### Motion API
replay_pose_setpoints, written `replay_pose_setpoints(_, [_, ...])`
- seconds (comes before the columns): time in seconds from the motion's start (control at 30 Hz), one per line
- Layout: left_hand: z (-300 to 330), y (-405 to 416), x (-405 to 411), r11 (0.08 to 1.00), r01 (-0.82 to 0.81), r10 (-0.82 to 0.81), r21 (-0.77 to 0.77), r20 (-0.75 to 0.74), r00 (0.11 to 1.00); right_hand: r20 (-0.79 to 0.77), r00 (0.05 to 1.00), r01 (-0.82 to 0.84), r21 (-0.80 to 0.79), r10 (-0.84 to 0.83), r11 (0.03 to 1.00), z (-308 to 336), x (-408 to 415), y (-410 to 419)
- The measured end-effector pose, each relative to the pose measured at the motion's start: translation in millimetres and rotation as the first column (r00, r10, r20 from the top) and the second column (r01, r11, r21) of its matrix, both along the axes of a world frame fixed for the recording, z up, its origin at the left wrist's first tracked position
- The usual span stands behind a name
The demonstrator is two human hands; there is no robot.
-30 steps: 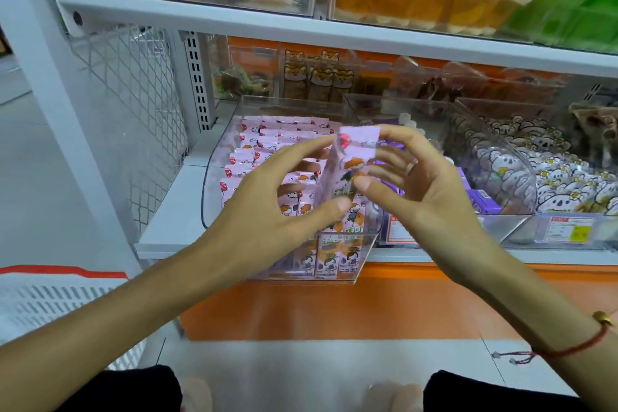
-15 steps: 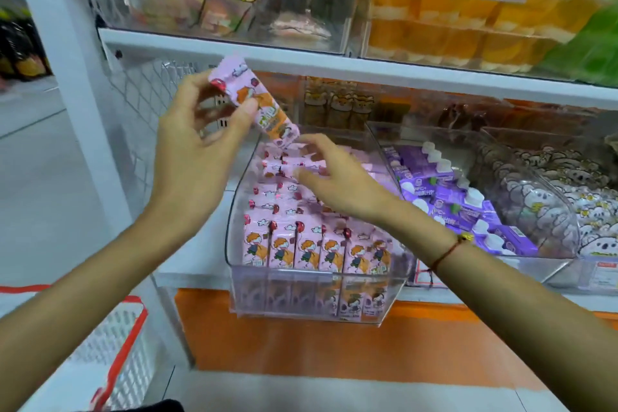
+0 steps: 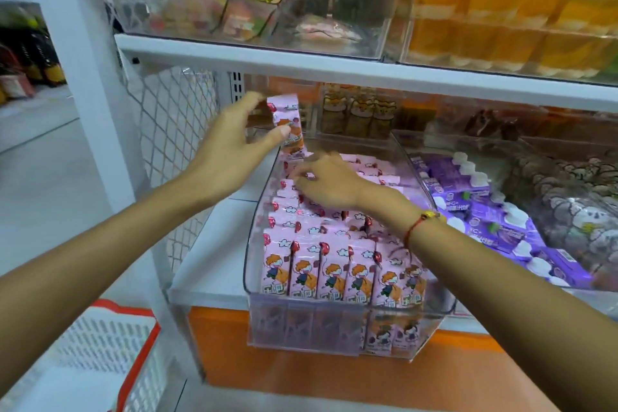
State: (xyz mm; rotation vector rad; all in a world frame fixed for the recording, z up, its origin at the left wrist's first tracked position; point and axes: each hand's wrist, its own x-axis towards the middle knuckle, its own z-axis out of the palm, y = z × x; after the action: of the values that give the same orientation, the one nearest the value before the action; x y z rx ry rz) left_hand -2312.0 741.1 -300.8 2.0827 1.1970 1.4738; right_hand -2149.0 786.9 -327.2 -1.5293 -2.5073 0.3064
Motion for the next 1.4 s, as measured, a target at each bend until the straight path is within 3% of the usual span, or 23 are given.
replay_pose_setpoints(0.17, [5.2,17.4,4.0,0.982,-0.021,-0.019,-0.190,-0.204,0.979,-0.124,0.991,-0.061,-0.014,0.059,0.998,-1.6,13.0,-21.5])
replay_pose_setpoints(0.3, [9.6,24.8,7.7,0.948,-0.153,-0.007,-0.279,-0.499,0.867,-0.123,0.990,-0.073,-0.032,0.068,0.997,-2.5,14.3,-23.1])
replay_pose_setpoints(0.37, [10.0,24.2,11.4,0.931,-0.217,0.025,-0.295,-0.540,0.841,-0.134,0.989,-0.059,-0.005,0.057,0.998,-3.7,13.4,-22.5])
replay_pose_setpoints(0.43, [8.2,16.2,13.4,0.922,-0.269,0.101,-0.278,-0.498,0.862,-0.097,0.994,-0.052,0.077,0.059,0.996,-4.9,12.5,-24.0])
replay_pose_setpoints(0.53, [0.2,-11.0,11.6,0.913,-0.326,0.246,-0.245,-0.308,0.919,0.047,0.993,-0.119,0.281,0.111,0.952,-5.4,12.9,-23.6])
replay_pose_setpoints(0.73, [-33.9,-78.9,11.2,0.893,-0.268,0.241,-0.361,-0.121,0.963,0.126,0.987,-0.134,0.331,0.098,0.934,-3.9,12.4,-16.9])
replay_pose_setpoints(0.9, [-43.7,-94.7,12.2,0.891,-0.217,0.246,-0.399,0.024,0.969,-0.112,0.992,-0.050,0.121,0.063,0.991,-6.2,8.2,-6.9])
replay_pose_setpoints(1.0, [-46.5,-95.9,13.6,0.897,-0.187,0.238,-0.400,0.082,0.968,0.067,0.997,-0.043,0.130,0.035,0.991,-5.8,1.6,4.7])
replay_pose_setpoints(1.13, [-47.0,-96.1,12.7,0.903,-0.159,0.219,-0.398,0.108,0.970,0.280,0.959,-0.049,-0.006,0.048,0.999,7.7,-4.9,10.5])
replay_pose_setpoints(1.27, [-49.5,-92.4,11.7,0.909,-0.116,0.192,-0.400,0.157,0.969,0.105,0.994,-0.027,0.092,0.017,0.995,16.3,-4.4,4.3])
replay_pose_setpoints(1.4, [-49.2,-90.3,12.1,0.903,-0.039,0.163,-0.427,0.257,0.952,-0.029,0.998,0.066,0.070,-0.064,0.995,7.4,-10.9,1.5])
